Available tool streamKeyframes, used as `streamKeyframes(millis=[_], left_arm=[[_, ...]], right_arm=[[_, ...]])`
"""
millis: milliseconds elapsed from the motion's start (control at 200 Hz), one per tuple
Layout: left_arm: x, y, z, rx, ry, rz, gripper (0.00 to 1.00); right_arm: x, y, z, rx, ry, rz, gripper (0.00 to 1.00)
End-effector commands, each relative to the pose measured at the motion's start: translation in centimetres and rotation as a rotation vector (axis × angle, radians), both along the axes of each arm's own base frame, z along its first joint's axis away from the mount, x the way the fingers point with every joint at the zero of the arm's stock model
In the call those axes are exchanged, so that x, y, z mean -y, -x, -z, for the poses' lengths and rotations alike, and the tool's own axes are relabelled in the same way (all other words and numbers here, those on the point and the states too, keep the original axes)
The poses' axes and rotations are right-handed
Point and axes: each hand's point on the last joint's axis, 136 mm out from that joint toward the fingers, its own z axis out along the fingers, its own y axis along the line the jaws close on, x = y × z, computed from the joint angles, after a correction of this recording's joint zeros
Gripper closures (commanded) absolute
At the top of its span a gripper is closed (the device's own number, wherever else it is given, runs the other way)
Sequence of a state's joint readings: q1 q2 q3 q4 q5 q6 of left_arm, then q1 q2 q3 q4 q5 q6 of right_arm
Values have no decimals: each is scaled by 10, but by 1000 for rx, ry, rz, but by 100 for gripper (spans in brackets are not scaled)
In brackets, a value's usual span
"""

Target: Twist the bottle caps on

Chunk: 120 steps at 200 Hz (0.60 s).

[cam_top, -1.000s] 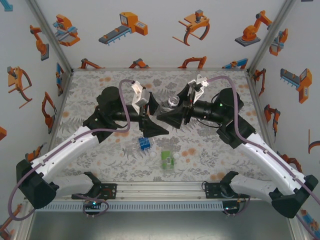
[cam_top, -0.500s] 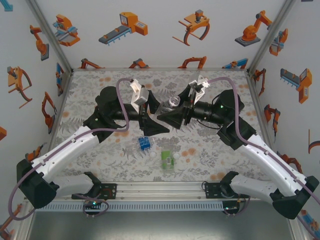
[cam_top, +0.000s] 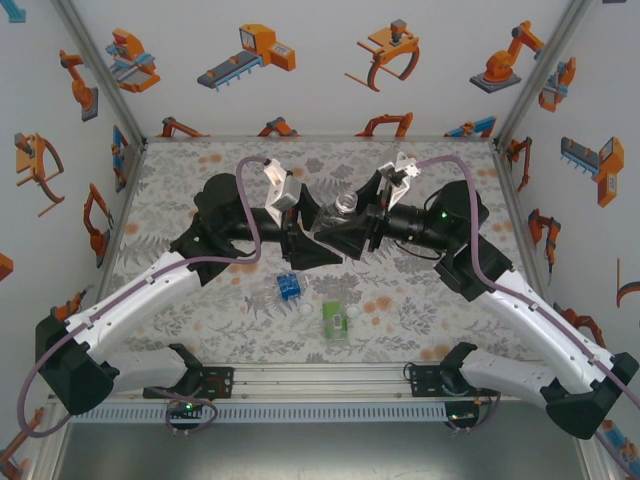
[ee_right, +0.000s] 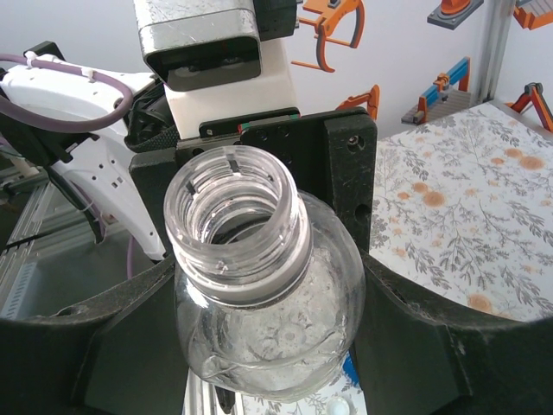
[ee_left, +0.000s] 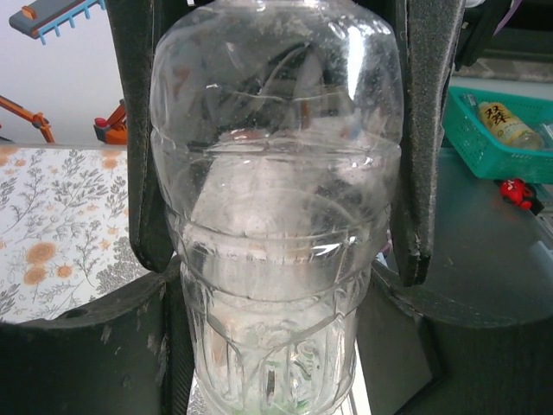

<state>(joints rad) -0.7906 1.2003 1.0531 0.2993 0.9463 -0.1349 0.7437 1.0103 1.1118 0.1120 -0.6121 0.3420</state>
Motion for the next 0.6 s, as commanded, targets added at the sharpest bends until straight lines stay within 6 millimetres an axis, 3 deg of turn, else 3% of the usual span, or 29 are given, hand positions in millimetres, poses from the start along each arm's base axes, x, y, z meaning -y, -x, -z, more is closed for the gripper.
streamKeyframes(millis=[0,110,195,426,596], left_arm=[[-2,5,-10,14,21,10,51],[-6,-1,-5,20,-9,-37,58],[-13,-15,0,20,-47,-124,67],[-54,-56,1,-29,-101,-337,94],[-82,-79,13,-109,-212,-432,100]], right_arm=[[5,1,-7,33,-25,26,59],[8,-6,-3,21,-3,75,36],[14,-9,-1,21,14,120,30],[19,-12,16,-7,76,156,30],[14,-11,46,-57,179,193,36]])
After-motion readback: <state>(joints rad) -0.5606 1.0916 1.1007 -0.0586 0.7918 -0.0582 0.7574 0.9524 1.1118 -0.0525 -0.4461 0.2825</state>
